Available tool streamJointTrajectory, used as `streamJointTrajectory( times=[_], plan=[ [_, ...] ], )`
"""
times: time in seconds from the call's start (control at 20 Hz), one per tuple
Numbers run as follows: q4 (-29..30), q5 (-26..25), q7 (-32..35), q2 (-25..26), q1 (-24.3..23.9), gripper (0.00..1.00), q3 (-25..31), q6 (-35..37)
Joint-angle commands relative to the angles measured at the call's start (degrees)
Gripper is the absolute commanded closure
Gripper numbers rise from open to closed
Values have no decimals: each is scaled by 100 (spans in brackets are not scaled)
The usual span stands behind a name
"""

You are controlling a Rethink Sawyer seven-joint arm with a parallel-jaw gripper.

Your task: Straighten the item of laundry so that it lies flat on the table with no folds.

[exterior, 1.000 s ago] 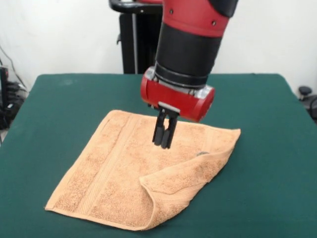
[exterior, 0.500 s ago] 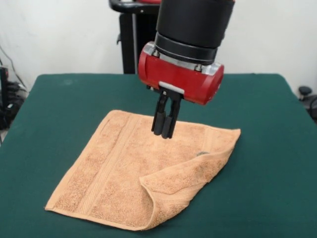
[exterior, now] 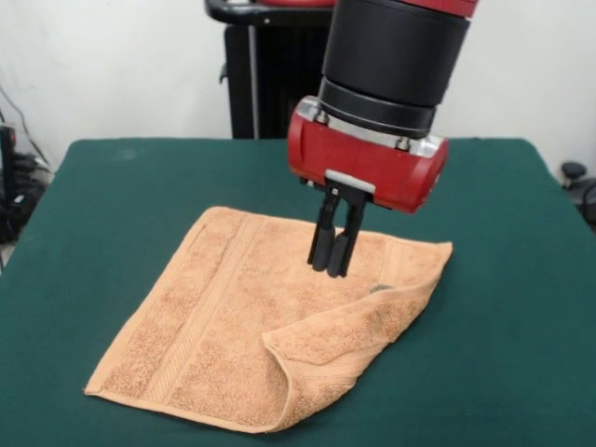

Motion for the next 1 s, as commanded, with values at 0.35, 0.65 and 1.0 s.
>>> streamJointTrajectory(
  times=[0.35, 0.65, 1.0],
  plan=[
    [1265, 273, 1801, 351, 344, 100, 376, -1153],
    [1580, 351, 1669, 330, 323, 100, 523, -1547],
    [2314, 326, 1372, -161, 209, 100, 706, -1716]
  ],
)
